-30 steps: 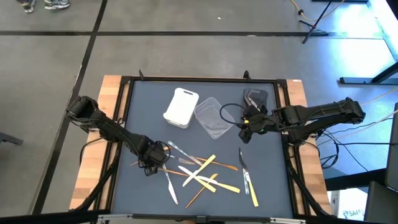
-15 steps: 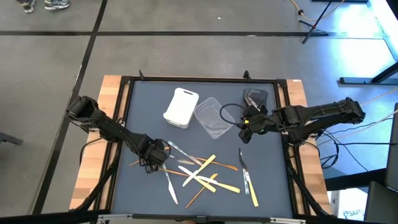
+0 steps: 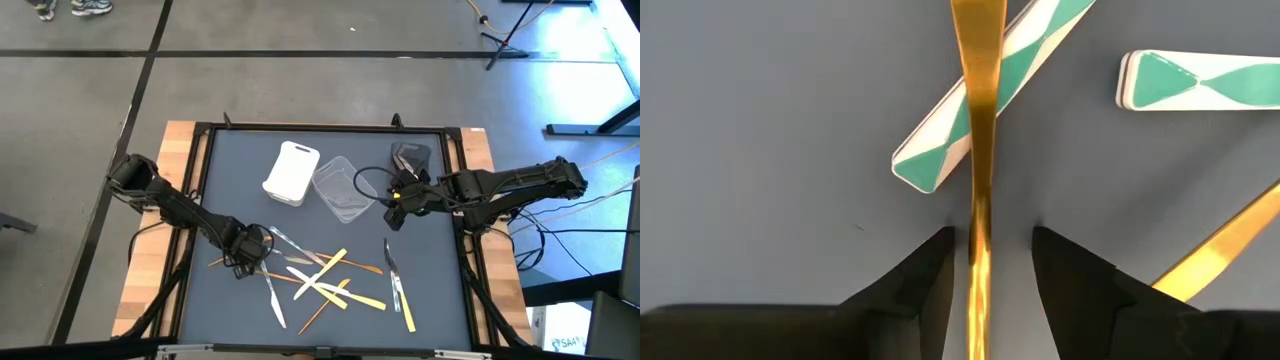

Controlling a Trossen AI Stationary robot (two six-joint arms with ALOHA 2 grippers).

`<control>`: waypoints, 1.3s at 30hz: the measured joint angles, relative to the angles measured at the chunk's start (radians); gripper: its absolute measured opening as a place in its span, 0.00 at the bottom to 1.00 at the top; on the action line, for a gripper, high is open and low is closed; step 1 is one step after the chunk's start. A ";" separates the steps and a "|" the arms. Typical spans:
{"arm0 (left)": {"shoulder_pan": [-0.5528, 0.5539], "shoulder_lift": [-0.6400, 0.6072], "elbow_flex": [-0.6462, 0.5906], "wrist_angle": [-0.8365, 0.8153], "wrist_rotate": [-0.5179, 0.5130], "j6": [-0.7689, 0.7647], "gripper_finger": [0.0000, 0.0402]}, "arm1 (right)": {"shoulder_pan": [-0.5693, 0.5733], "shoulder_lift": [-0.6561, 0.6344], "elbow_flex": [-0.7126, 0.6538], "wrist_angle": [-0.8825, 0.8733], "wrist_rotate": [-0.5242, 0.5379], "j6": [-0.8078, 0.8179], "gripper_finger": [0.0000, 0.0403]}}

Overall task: Sort silverware by color (type)
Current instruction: Put the gold knife into the white bin

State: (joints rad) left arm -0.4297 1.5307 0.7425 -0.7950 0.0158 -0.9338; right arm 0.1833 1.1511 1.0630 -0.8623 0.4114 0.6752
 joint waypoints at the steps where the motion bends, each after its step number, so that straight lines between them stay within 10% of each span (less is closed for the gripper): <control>1: 0.000 0.000 0.000 0.000 0.000 -0.001 0.32 | 0.000 0.000 0.000 0.000 0.000 0.000 0.43; 16: 0.000 0.000 0.000 0.001 0.005 -0.008 0.05 | 0.000 0.000 0.000 0.000 0.000 0.000 0.43; 39: 0.164 0.002 0.293 -0.207 0.179 0.208 0.04 | 0.000 -0.001 0.000 -0.001 0.000 -0.002 0.43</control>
State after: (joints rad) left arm -0.2656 1.5322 1.0351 -1.0024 0.1950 -0.7257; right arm 0.1833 1.1503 1.0626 -0.8631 0.4114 0.6731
